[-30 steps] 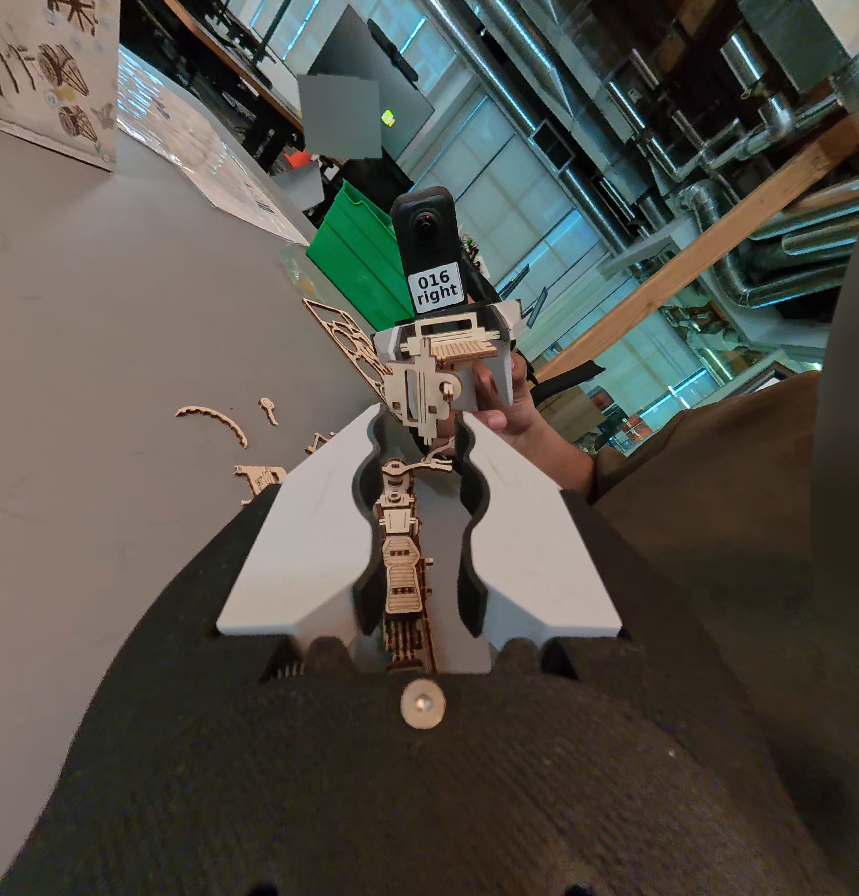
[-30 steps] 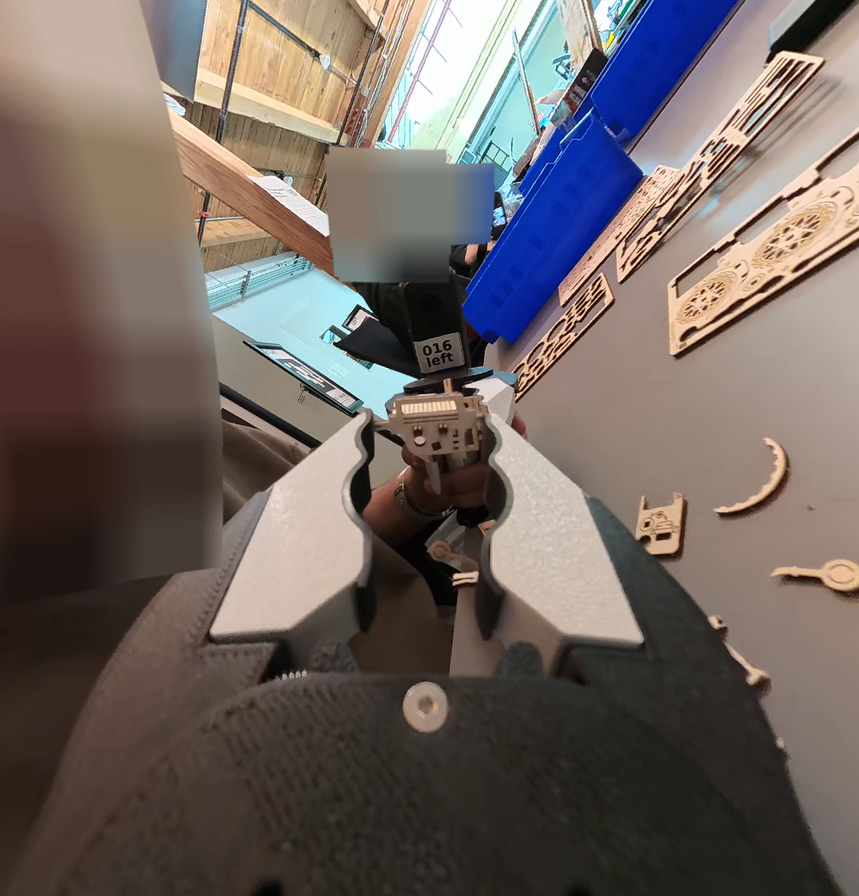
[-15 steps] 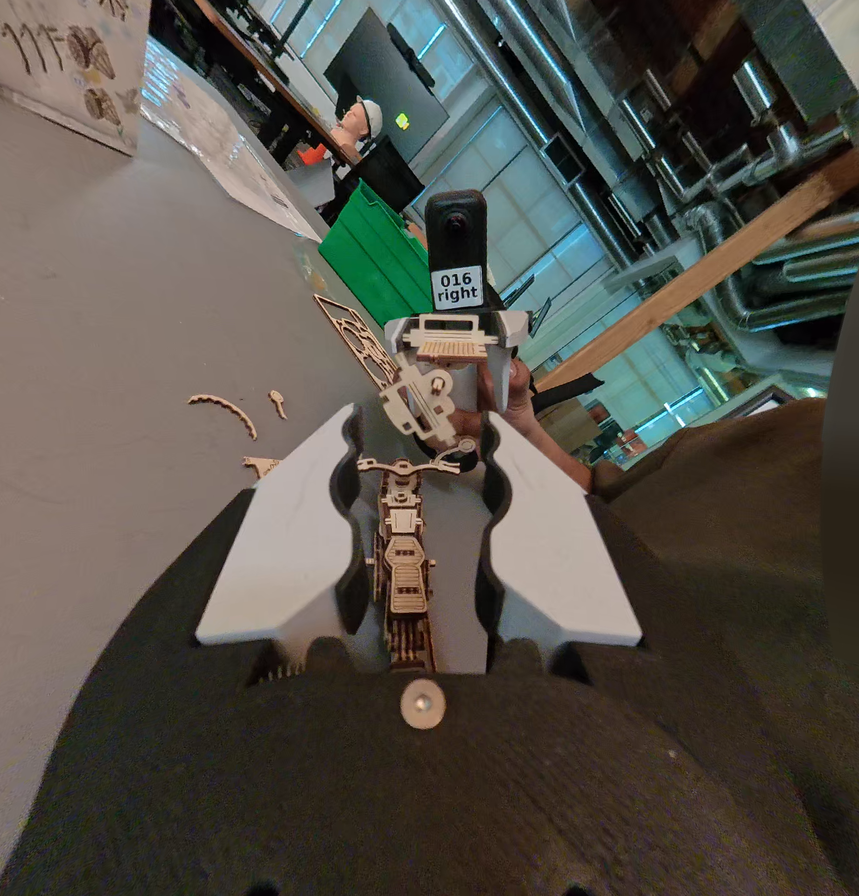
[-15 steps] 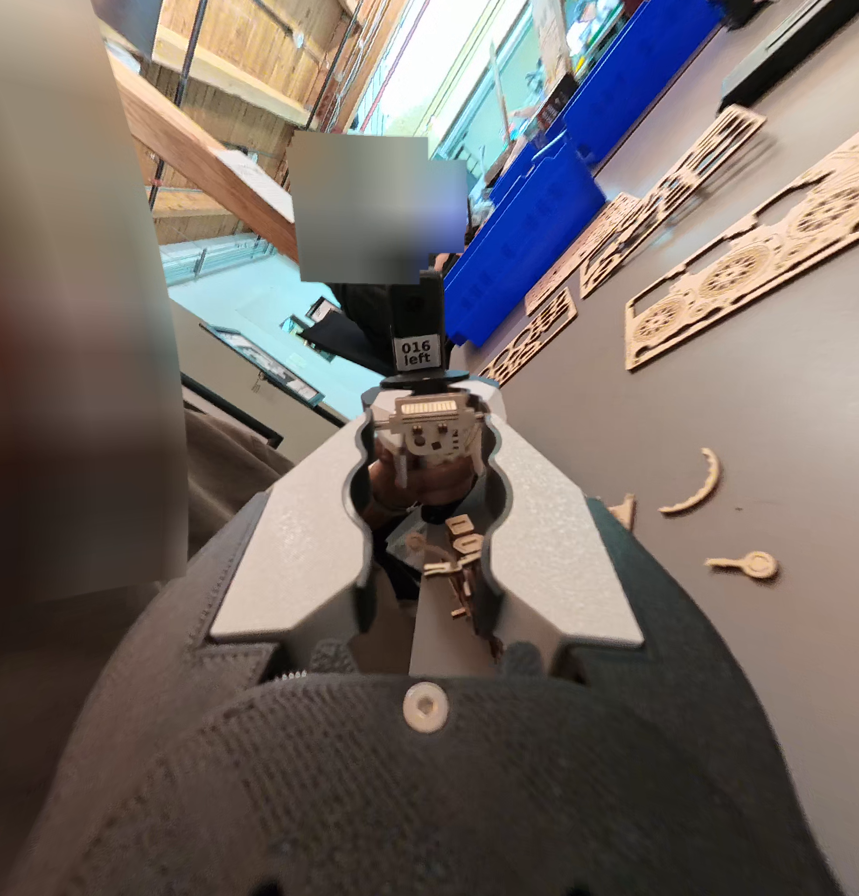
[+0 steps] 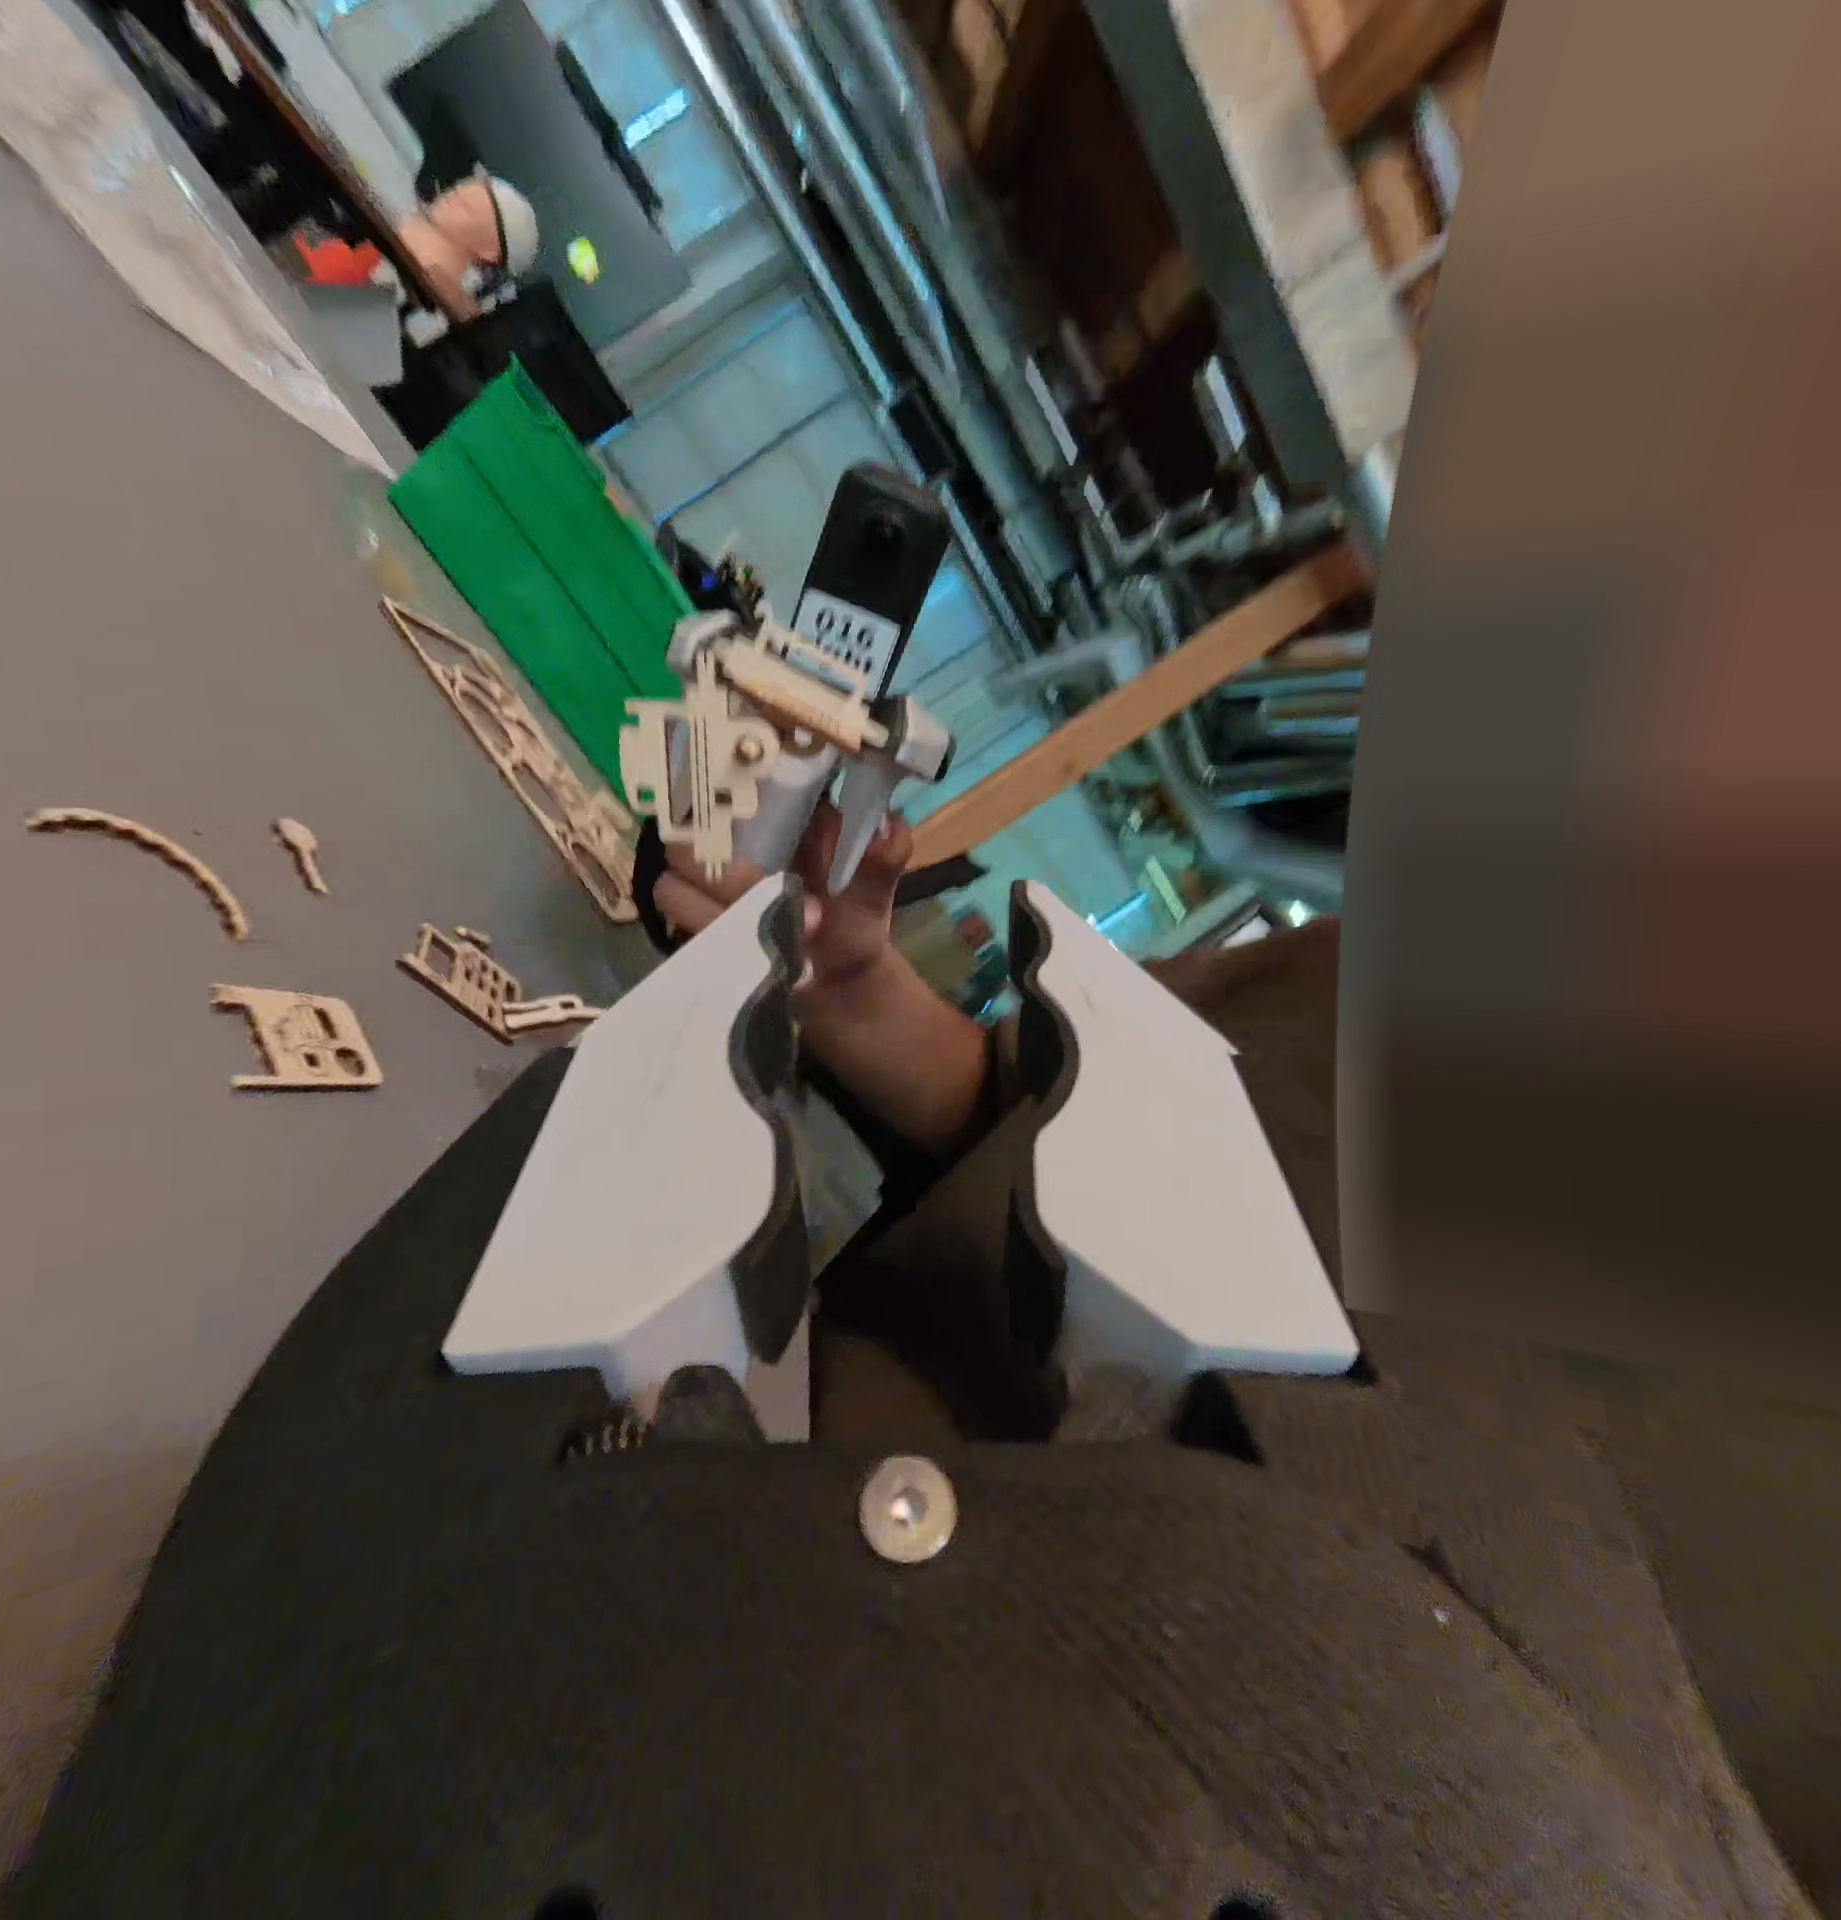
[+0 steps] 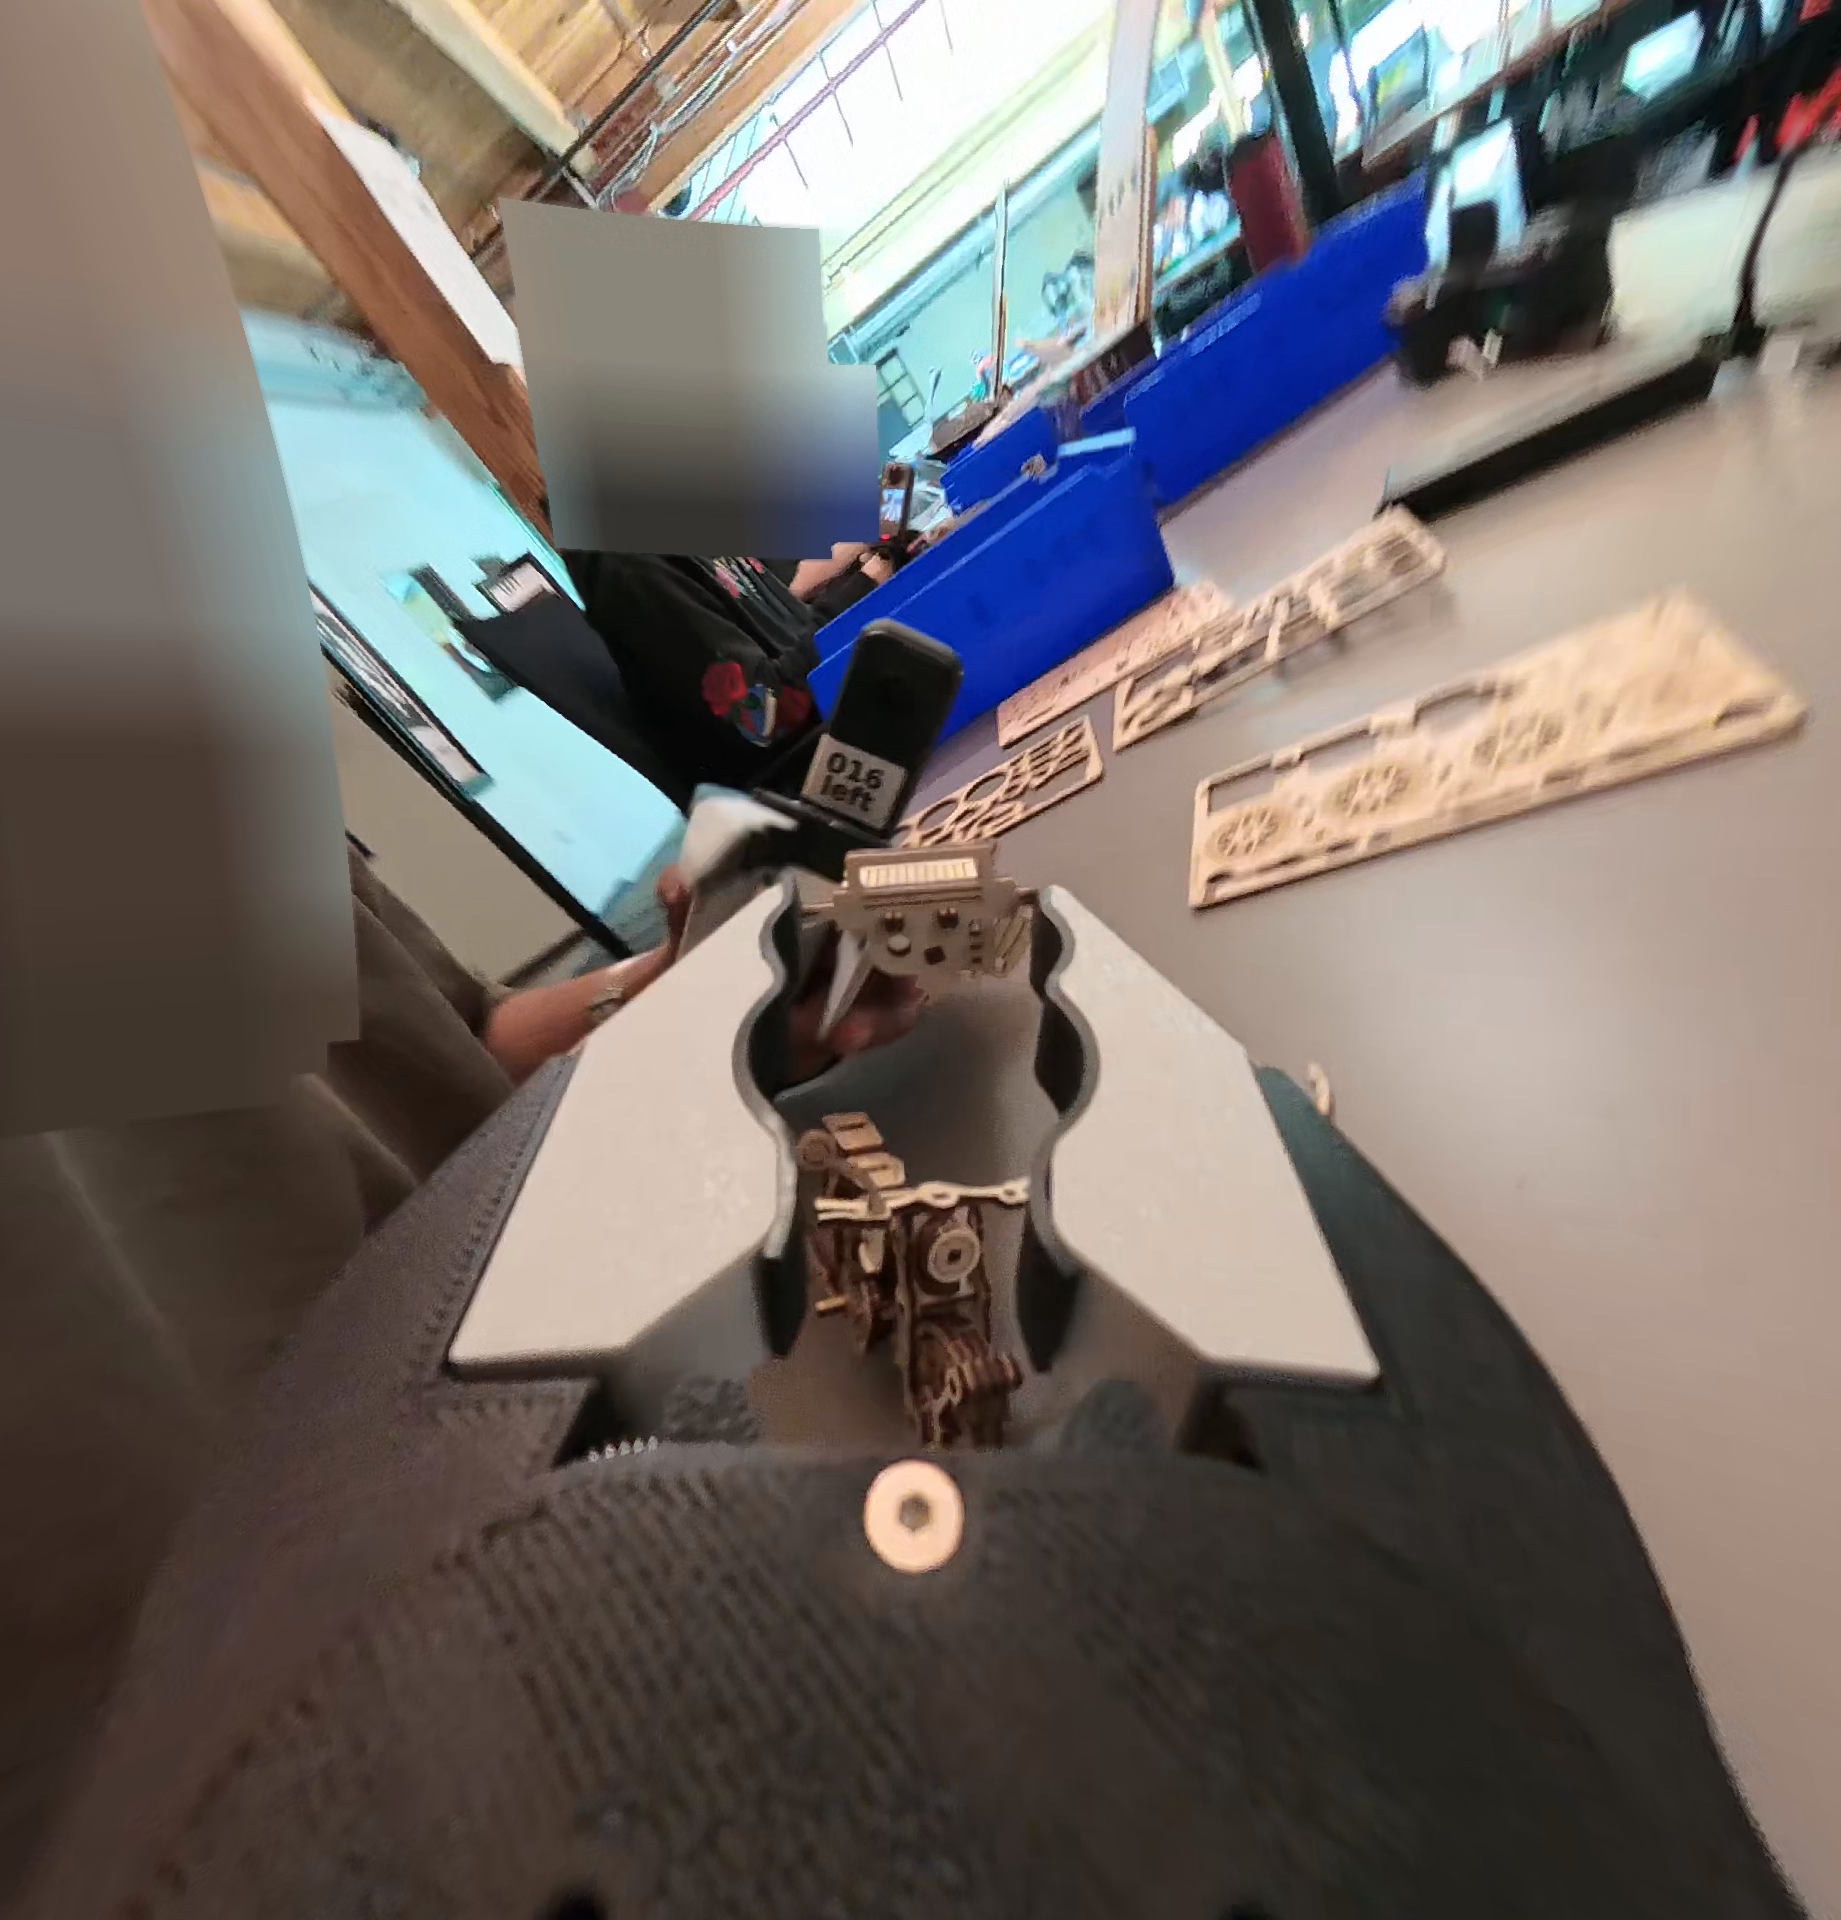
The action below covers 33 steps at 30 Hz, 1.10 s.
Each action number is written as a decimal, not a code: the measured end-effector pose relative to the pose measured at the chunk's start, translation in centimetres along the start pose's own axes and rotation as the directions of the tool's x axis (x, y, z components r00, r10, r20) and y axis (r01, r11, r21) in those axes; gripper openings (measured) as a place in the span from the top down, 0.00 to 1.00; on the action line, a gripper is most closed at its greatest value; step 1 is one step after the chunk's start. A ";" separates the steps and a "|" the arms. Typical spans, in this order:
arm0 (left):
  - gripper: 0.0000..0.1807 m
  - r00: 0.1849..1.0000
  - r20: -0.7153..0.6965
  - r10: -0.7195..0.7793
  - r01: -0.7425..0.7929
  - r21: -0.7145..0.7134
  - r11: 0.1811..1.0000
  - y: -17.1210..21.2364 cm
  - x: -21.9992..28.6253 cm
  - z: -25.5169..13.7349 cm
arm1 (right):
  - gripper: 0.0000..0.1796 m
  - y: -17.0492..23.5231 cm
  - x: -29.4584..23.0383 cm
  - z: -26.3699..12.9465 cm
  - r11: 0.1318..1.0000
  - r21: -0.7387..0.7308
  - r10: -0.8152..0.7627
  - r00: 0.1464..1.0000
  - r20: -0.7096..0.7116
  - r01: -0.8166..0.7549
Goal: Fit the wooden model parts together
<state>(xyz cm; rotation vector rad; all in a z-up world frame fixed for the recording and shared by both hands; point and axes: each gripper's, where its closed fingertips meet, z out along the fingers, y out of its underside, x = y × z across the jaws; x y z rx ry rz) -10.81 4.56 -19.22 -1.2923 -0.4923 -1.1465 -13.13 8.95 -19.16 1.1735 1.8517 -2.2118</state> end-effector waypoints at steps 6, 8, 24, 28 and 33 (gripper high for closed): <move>0.83 0.998 -0.057 -0.030 0.029 -0.016 0.999 0.7 1.4 1.0 | 0.76 -1.2 -2.1 0.2 0.993 0.040 -0.109 0.994 0.014 0.109; 0.83 0.998 -0.053 -0.030 0.030 -0.002 1.000 0.4 1.5 0.7 | 0.76 -1.2 -2.5 0.5 0.994 0.046 -0.103 0.994 0.027 0.101; 0.76 0.996 -0.055 -0.072 0.076 0.069 0.995 -0.4 0.8 -0.4 | 0.76 0.7 -4.0 2.2 0.994 -0.039 -0.099 0.990 0.102 0.104; 0.76 0.997 -0.046 -0.059 0.062 0.075 0.995 -0.5 0.6 -0.5 | 0.76 1.2 -3.8 2.3 0.985 -0.076 -0.146 0.986 0.081 0.152; 0.79 0.999 -0.032 -0.040 0.043 0.075 0.996 -0.5 0.4 -0.6 | 0.76 1.4 -4.0 2.1 0.984 -0.090 -0.146 0.984 0.102 0.155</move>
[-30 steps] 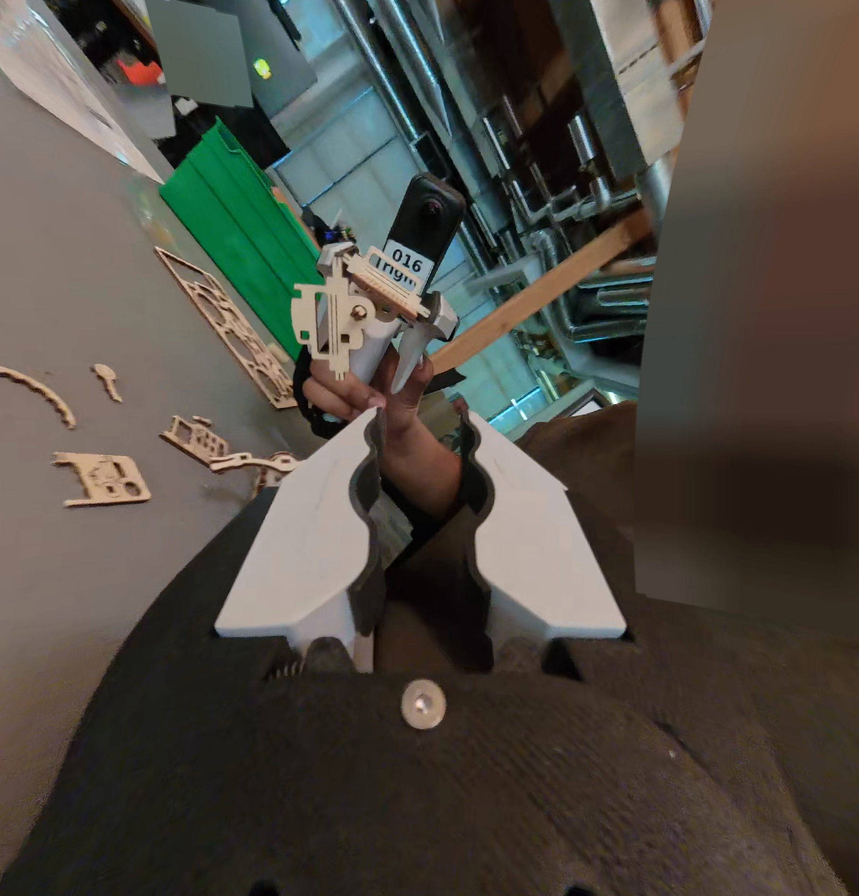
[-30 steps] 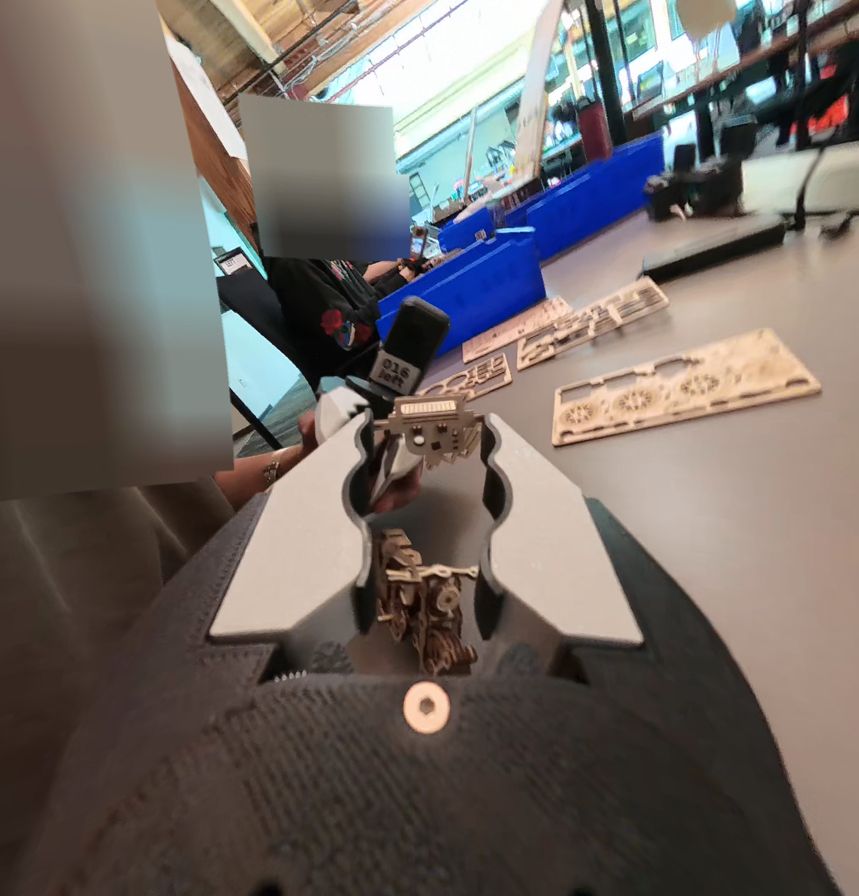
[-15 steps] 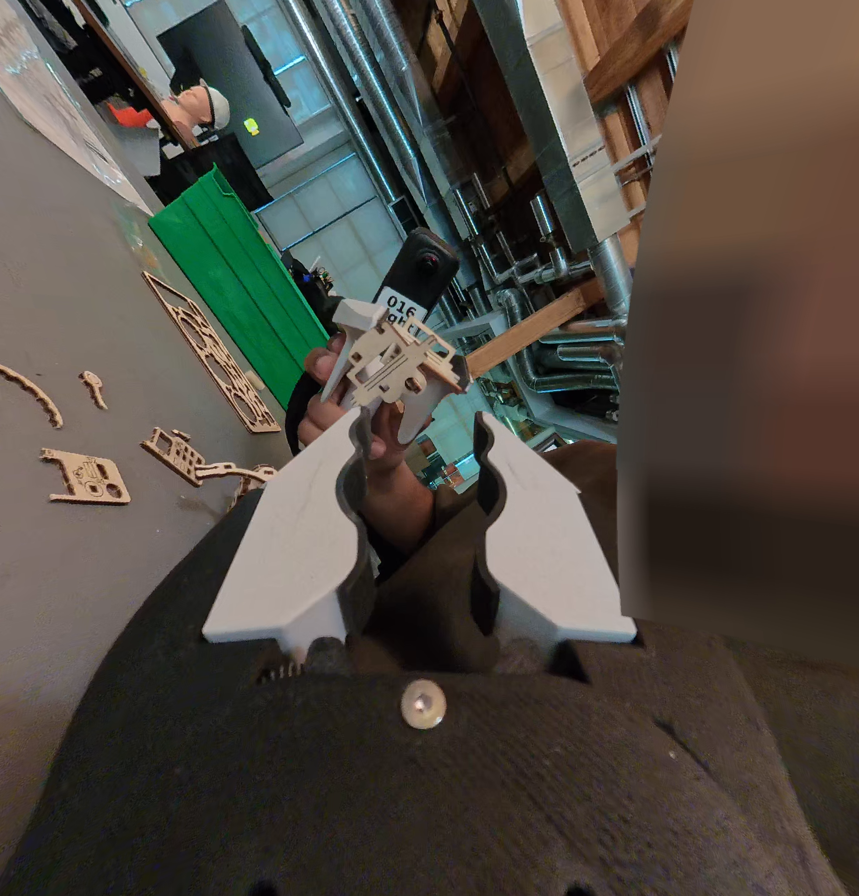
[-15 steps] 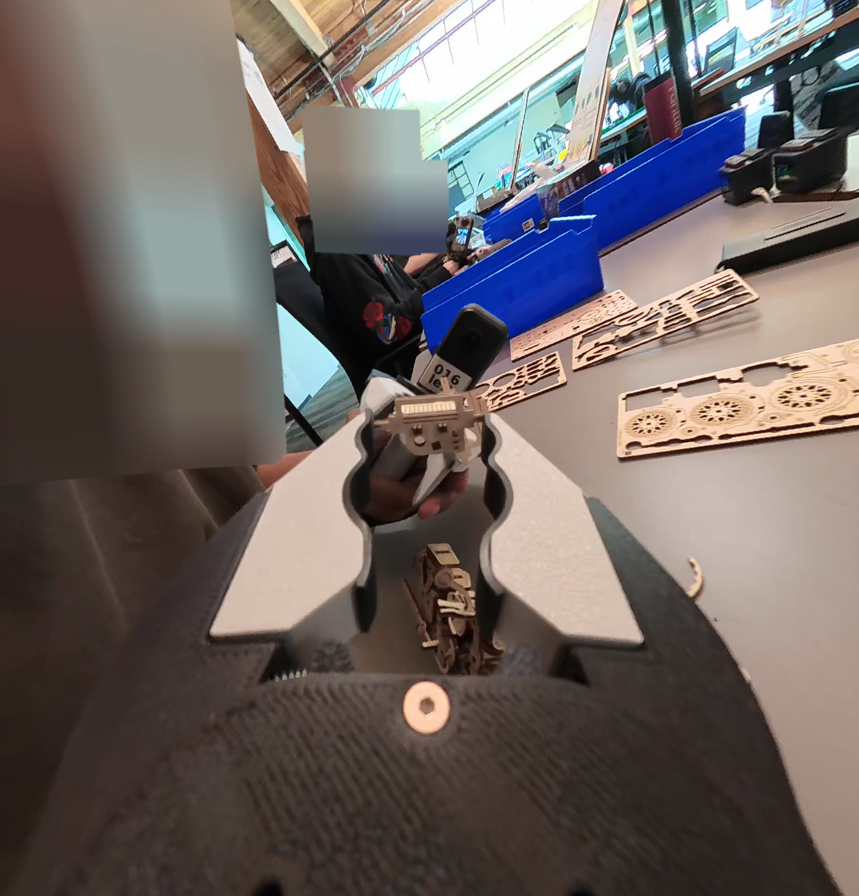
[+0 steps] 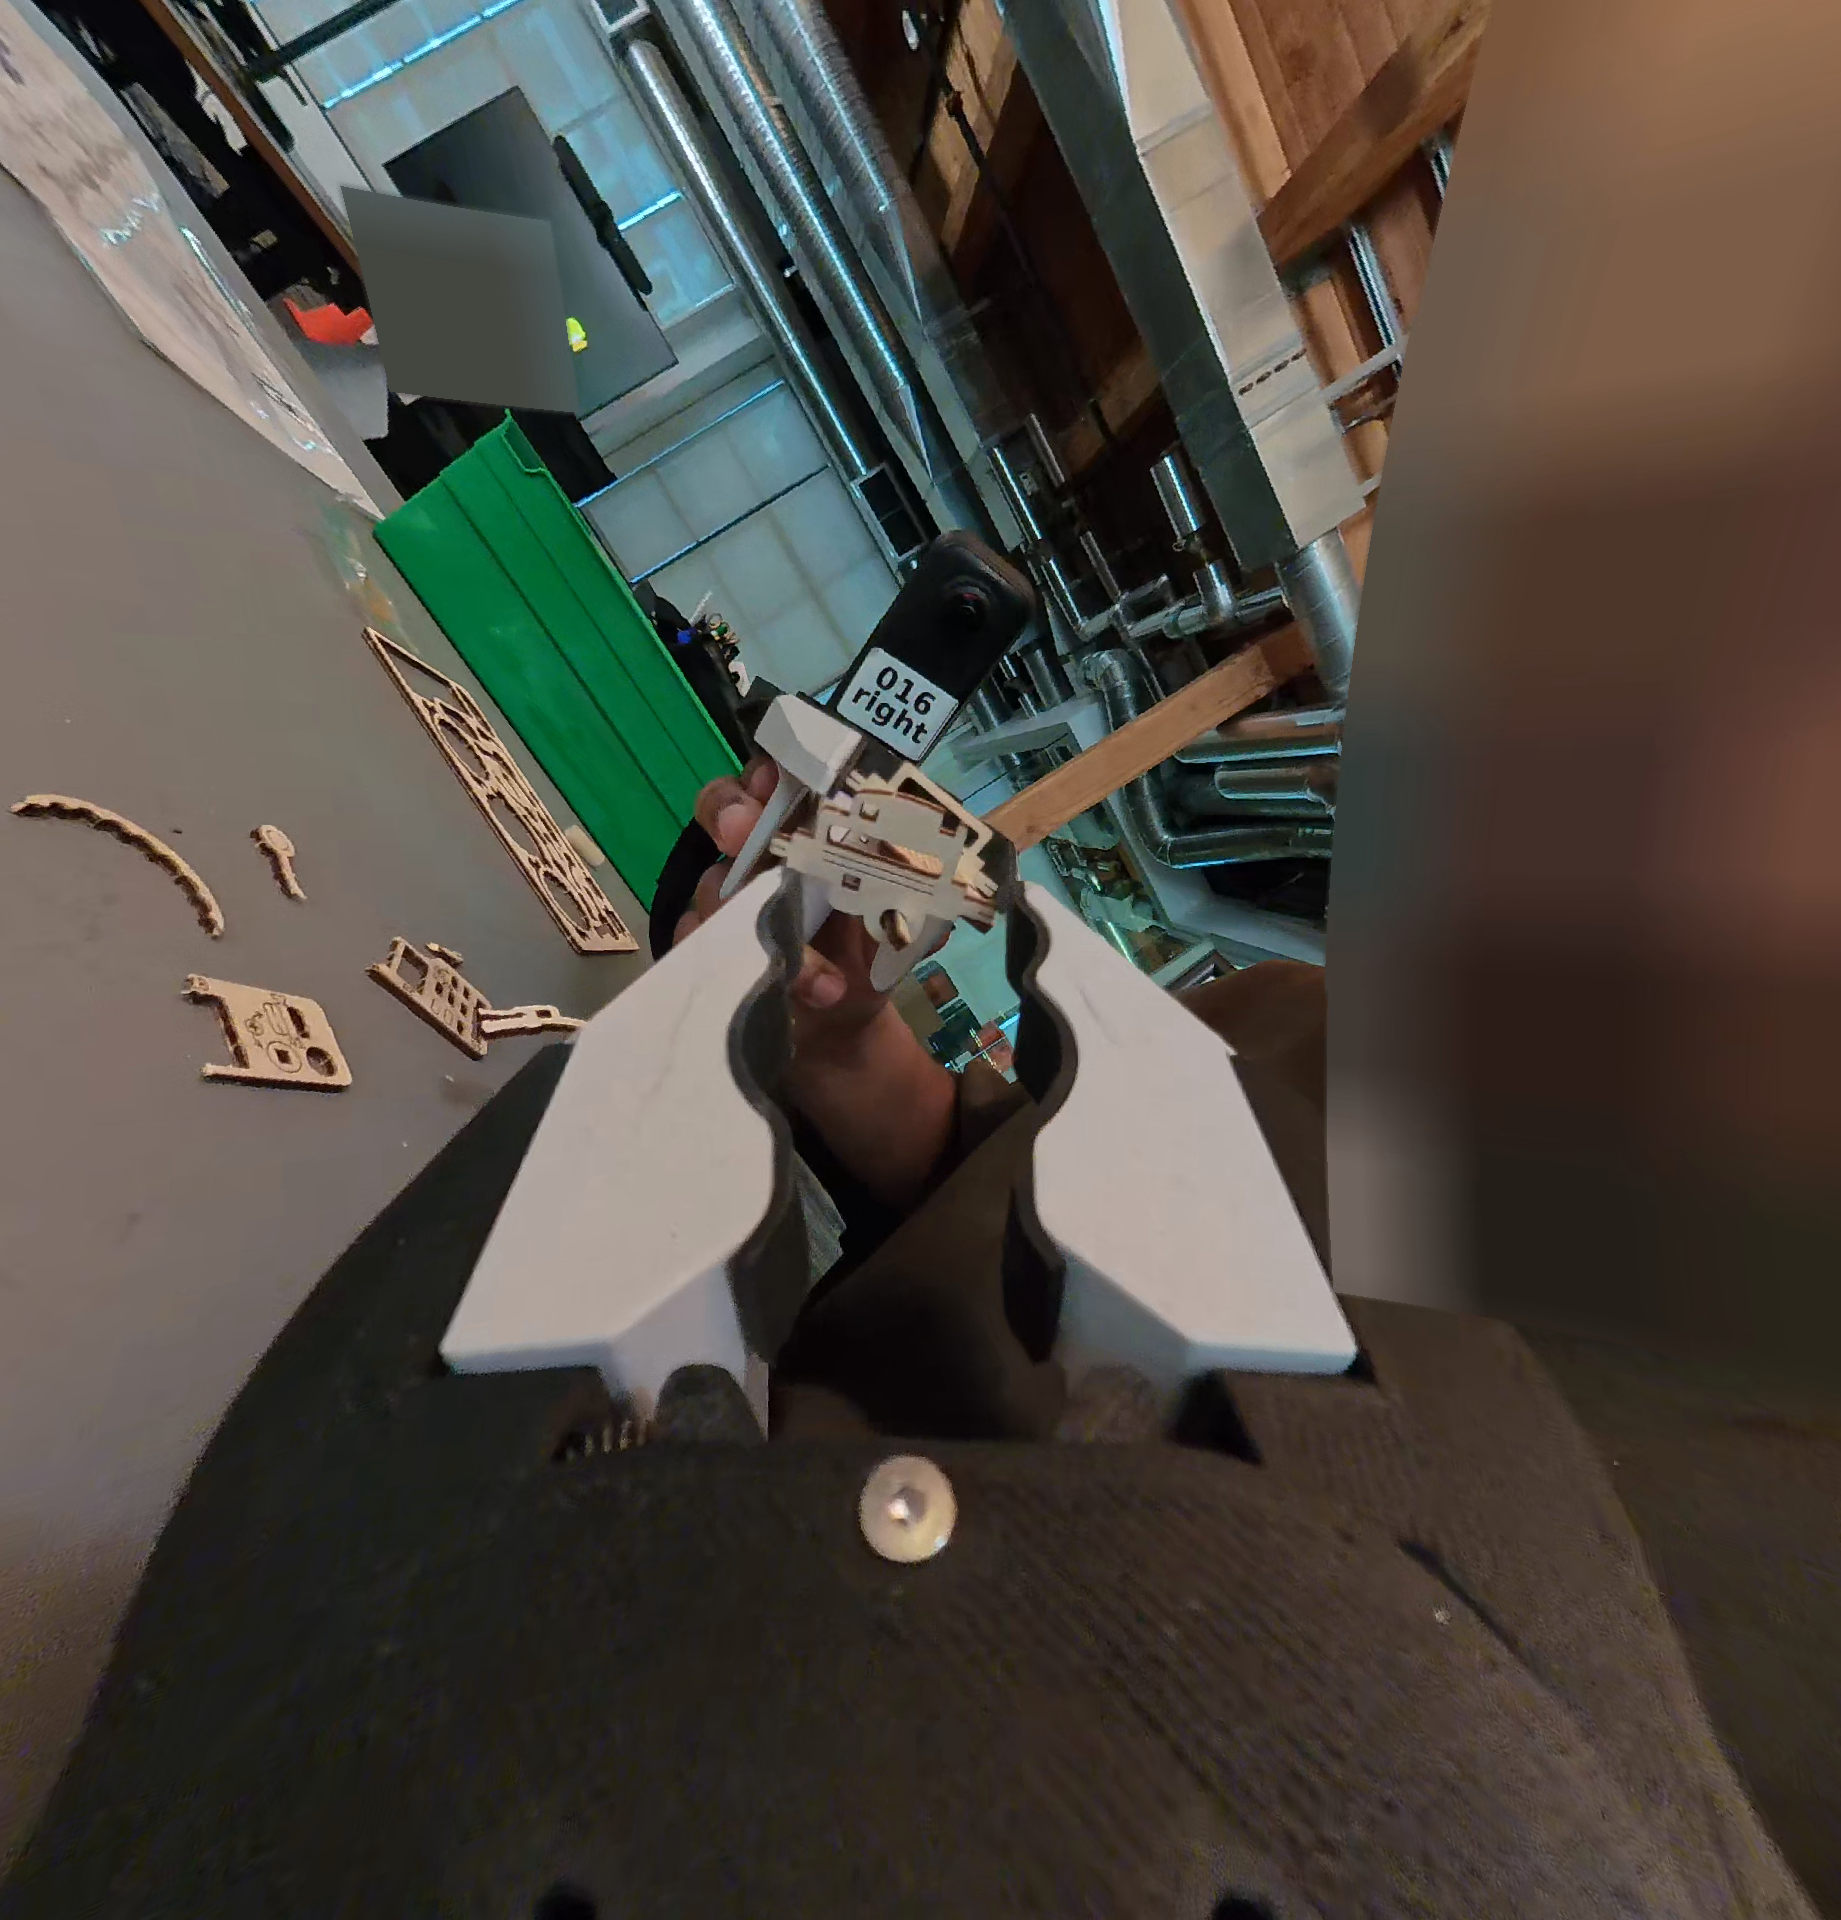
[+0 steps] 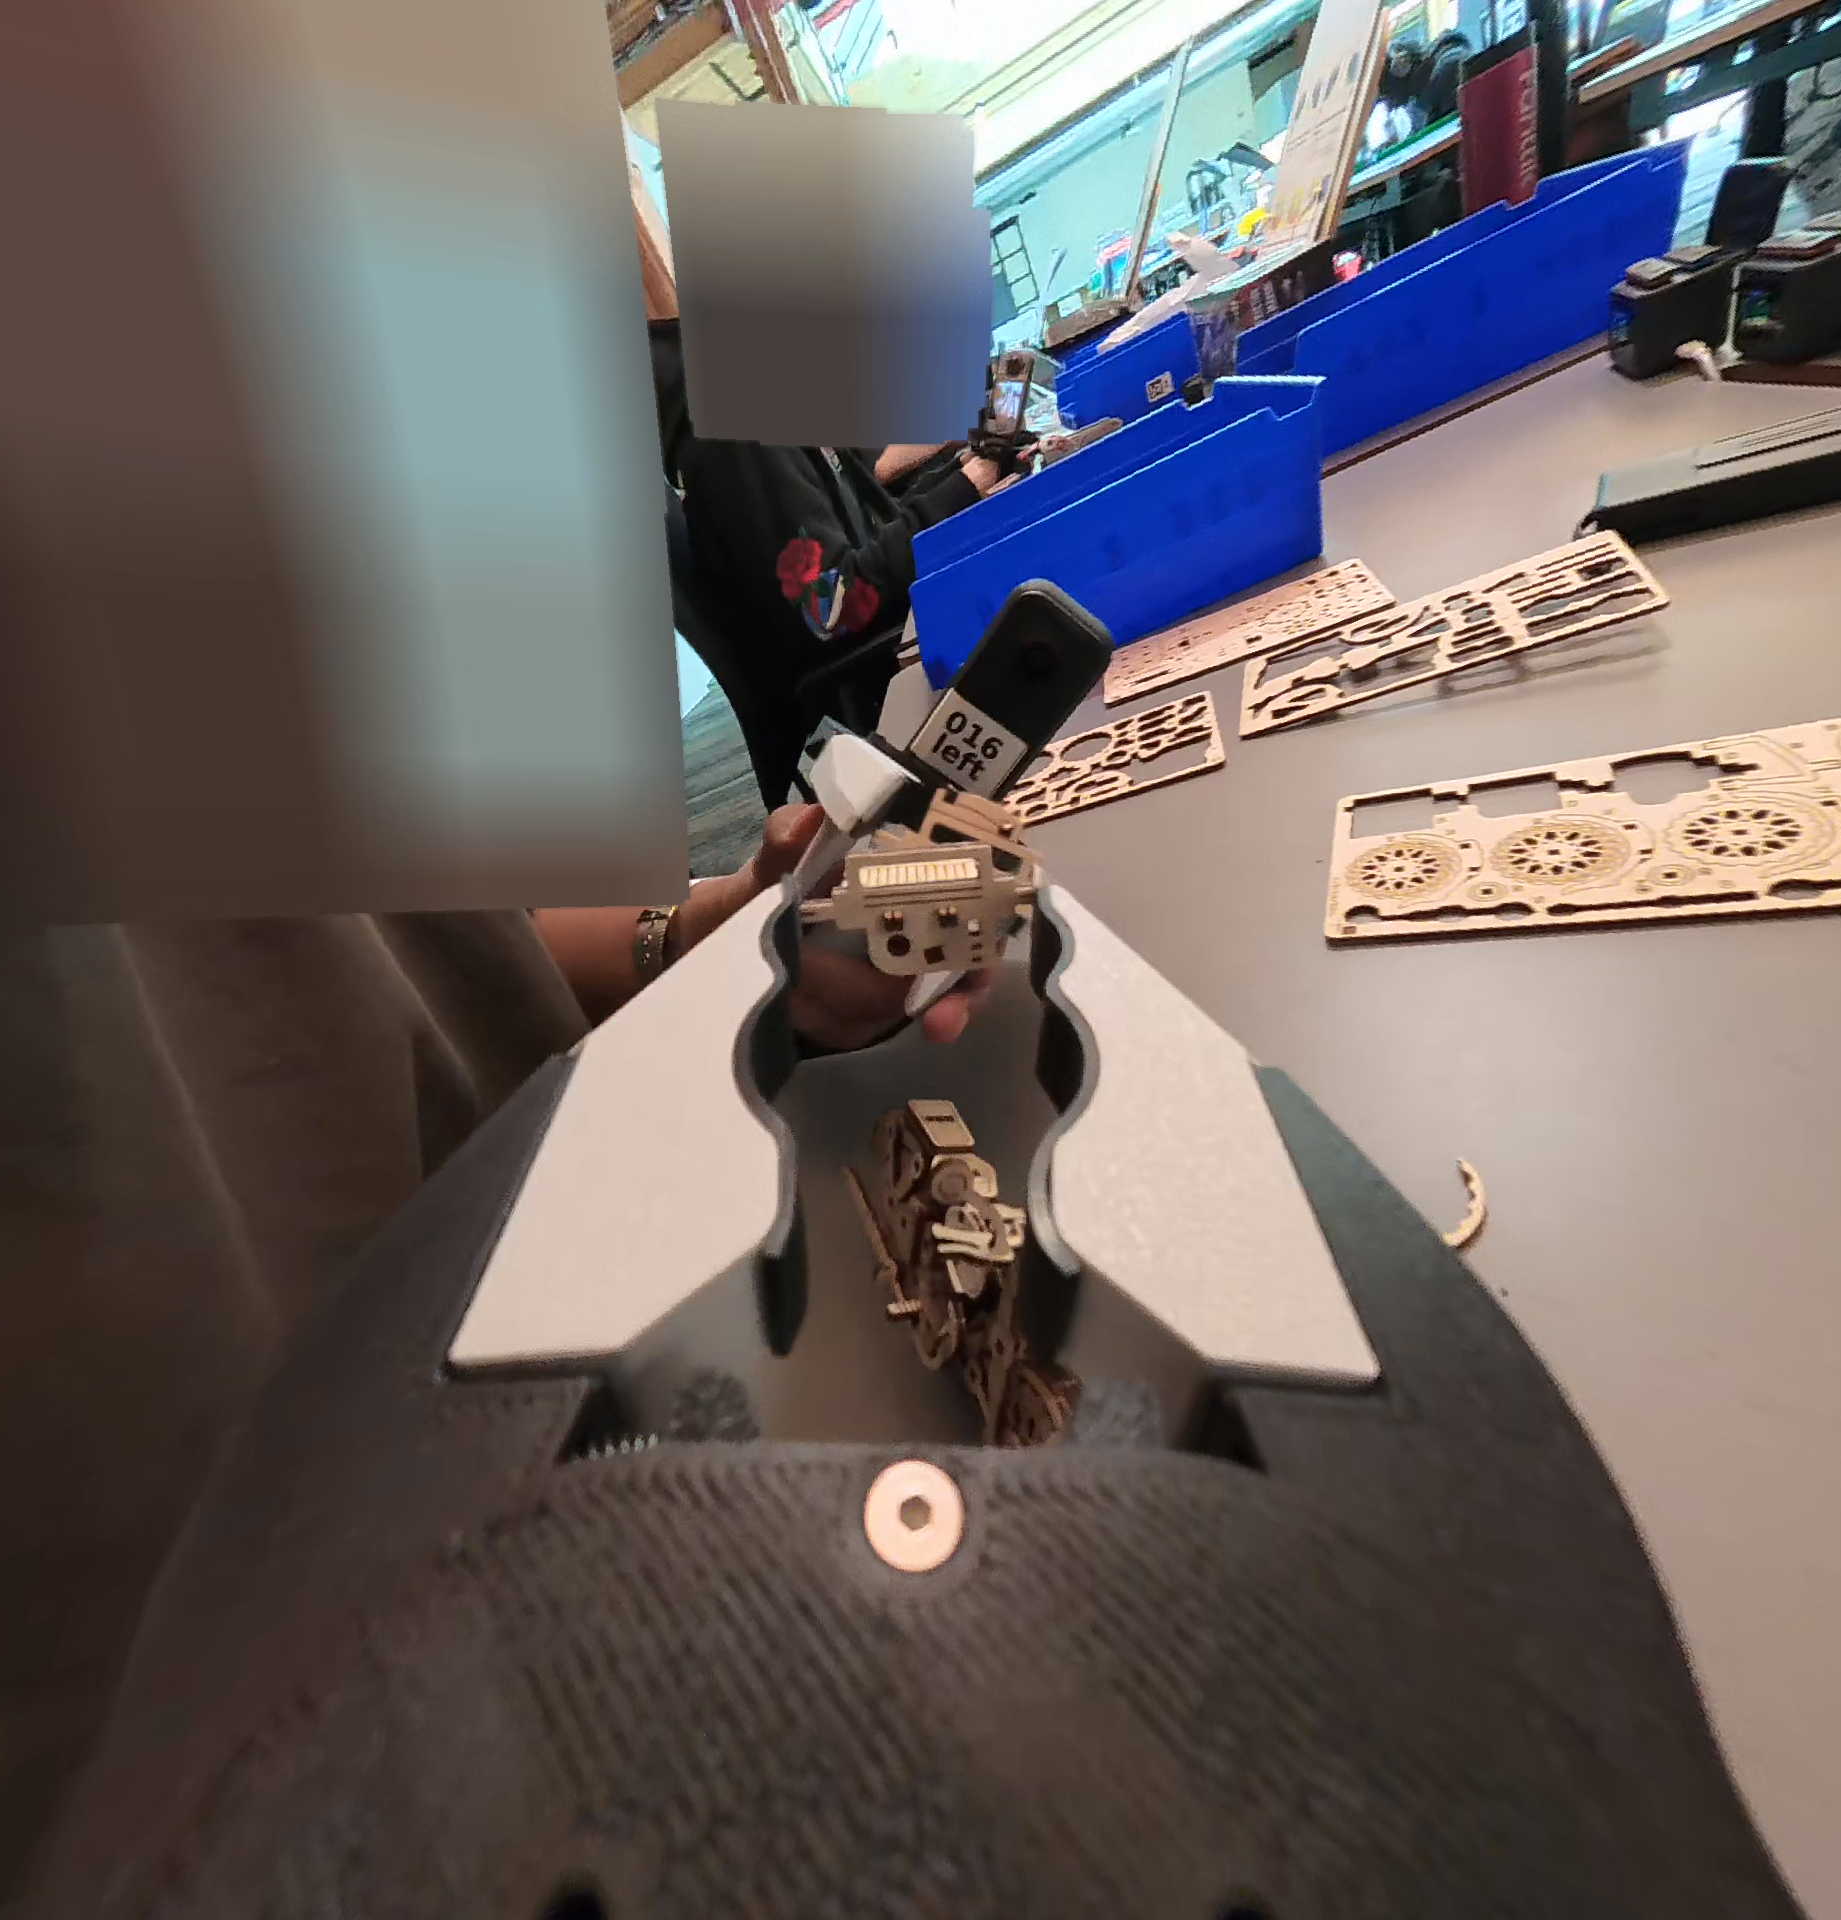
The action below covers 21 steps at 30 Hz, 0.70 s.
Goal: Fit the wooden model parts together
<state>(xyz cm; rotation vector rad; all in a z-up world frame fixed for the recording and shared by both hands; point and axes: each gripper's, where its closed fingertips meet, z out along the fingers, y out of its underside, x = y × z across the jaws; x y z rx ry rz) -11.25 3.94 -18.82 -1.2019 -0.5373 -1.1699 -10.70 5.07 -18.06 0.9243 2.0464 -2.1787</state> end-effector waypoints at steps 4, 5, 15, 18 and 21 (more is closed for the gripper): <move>0.83 0.999 0.015 0.030 -0.030 -0.012 0.999 0.2 -0.1 0.1 | 0.76 0.0 0.3 0.0 1.000 -0.008 -0.004 1.000 -0.017 0.004; 0.83 0.999 0.023 0.044 -0.043 -0.017 0.999 0.2 -0.1 0.1 | 0.76 0.0 0.3 -0.1 1.000 -0.008 -0.001 1.000 -0.019 0.001; 0.83 0.967 0.112 0.229 -0.227 -0.030 0.973 -0.1 -0.4 -0.1 | 0.75 0.4 0.9 0.0 0.998 -0.025 0.051 0.998 -0.048 -0.052; 0.83 0.946 0.139 0.292 -0.287 -0.051 0.957 0.0 -0.6 0.0 | 0.75 0.4 1.0 0.0 0.997 -0.019 0.074 0.996 -0.051 -0.075; 0.83 0.916 0.167 0.364 -0.356 -0.081 0.931 0.2 -0.7 0.1 | 0.75 0.3 1.0 0.0 0.996 -0.016 0.088 0.995 -0.054 -0.089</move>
